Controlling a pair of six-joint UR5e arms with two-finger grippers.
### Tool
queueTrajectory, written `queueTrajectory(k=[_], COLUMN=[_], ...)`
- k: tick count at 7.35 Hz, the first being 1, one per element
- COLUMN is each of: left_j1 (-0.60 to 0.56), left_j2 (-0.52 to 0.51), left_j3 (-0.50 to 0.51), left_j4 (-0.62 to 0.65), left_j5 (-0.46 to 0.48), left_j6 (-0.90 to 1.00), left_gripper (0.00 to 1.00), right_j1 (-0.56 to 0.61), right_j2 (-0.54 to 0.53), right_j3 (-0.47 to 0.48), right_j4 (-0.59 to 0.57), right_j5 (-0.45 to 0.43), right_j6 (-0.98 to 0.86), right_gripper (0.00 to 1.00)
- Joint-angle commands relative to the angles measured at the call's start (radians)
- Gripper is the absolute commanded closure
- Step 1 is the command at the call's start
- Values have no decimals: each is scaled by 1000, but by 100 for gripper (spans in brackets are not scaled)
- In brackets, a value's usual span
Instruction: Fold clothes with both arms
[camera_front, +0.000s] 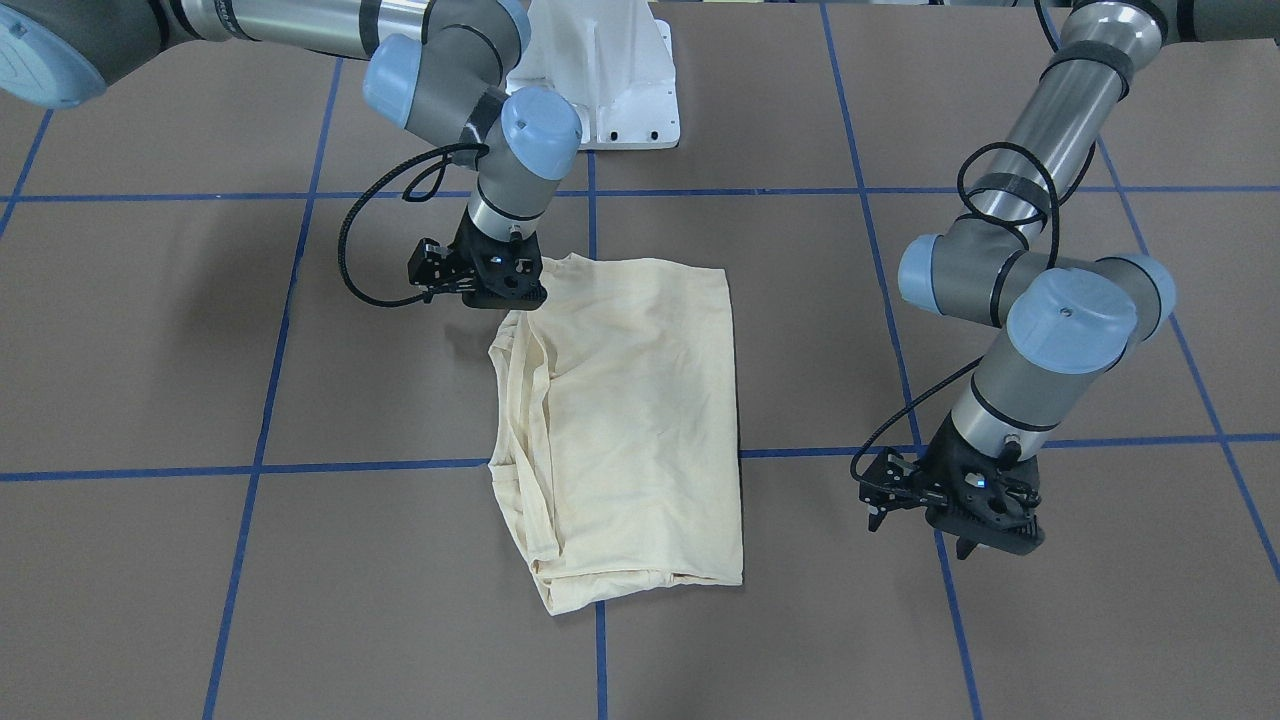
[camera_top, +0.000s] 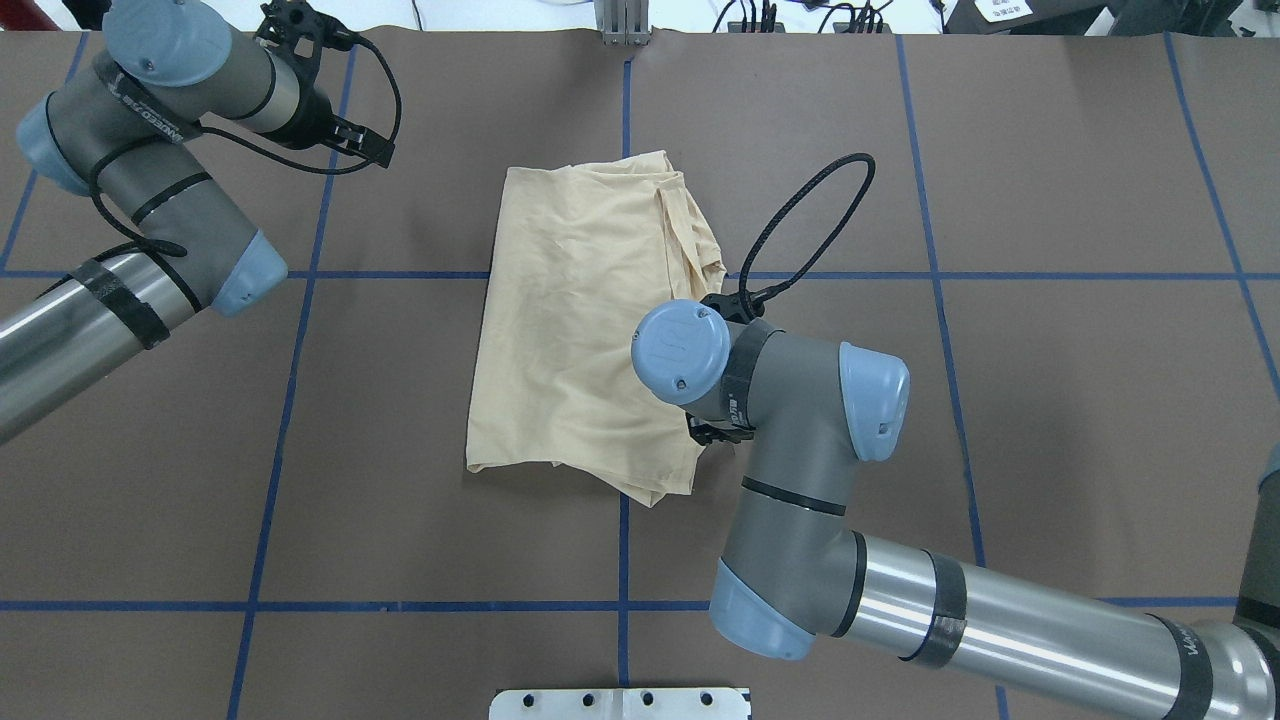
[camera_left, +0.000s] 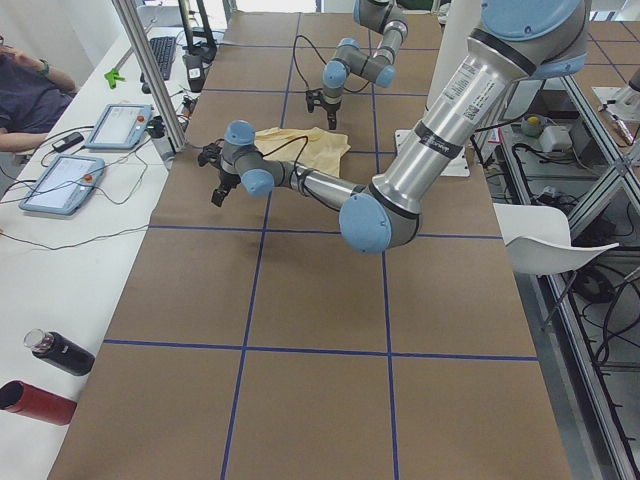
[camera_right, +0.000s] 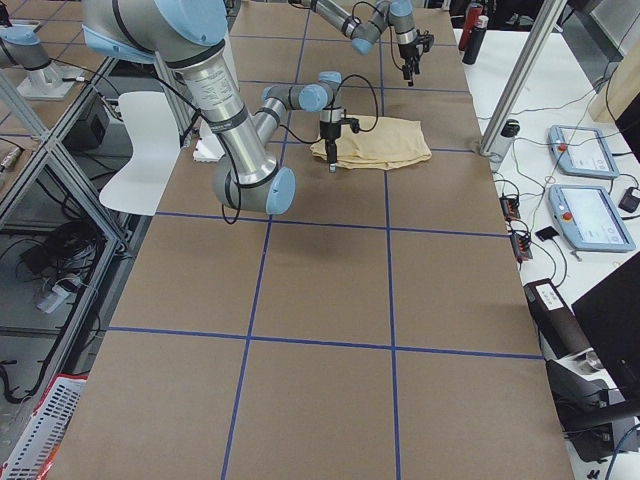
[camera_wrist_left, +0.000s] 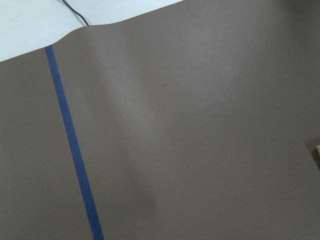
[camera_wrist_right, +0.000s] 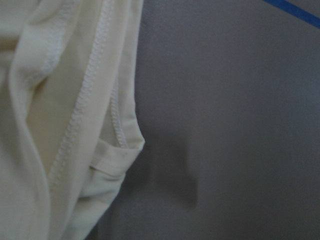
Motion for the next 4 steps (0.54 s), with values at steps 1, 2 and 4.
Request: queueTrajectory(k=[1, 2, 4], left_j1=[0, 0, 5], left_j2=[0, 0, 0], left_j3=[0, 1, 0], left_j4=[0, -1, -1], left_j5=[0, 0, 0], left_j6=[0, 0, 0], left_gripper=[0, 0, 0], right_j1=[15, 38, 52], right_j2=[14, 23, 31], right_j3=[8, 2, -83], right_j4=[22, 112, 301], right_j5=[-6, -3, -3], right_j6=[-5, 0, 17], right_gripper=[1, 1, 1])
